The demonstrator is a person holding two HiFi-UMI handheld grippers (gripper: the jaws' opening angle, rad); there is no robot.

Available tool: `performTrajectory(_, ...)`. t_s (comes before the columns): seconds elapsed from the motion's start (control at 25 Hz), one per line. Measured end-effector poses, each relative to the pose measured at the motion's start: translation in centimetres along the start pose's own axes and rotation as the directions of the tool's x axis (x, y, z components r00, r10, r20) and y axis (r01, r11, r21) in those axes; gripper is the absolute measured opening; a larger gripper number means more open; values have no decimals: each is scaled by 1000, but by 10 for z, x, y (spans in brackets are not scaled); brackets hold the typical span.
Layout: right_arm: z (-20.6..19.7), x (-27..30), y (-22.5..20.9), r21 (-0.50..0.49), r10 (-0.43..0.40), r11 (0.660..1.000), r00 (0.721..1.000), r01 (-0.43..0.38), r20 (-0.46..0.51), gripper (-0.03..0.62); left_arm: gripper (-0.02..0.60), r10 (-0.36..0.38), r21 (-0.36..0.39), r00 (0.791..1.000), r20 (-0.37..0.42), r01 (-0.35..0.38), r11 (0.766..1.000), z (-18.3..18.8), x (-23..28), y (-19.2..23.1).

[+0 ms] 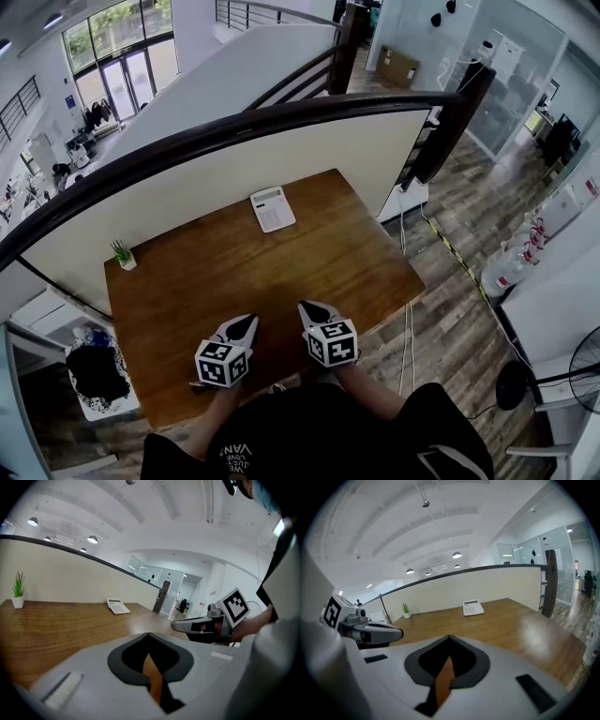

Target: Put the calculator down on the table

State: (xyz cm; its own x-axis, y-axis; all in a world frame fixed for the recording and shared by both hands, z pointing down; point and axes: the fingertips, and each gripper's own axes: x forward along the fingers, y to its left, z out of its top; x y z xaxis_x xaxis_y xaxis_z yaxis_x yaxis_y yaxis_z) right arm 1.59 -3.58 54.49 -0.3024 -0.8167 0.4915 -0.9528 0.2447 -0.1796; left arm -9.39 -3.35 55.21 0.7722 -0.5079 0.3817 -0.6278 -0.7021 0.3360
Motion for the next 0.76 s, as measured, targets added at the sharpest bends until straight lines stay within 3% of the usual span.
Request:
performTrajectory(0.36,-4,-4,3,0,2,1000,1000,-2,-4,14,12,-46,-22,999,3,46,999,-5,0,-13)
performTrajectory(0.76,-5,-2,0,8,9,1000,1000,-9,-14,14,12,-32,-40,999,-3,32,999,-7,1,-10)
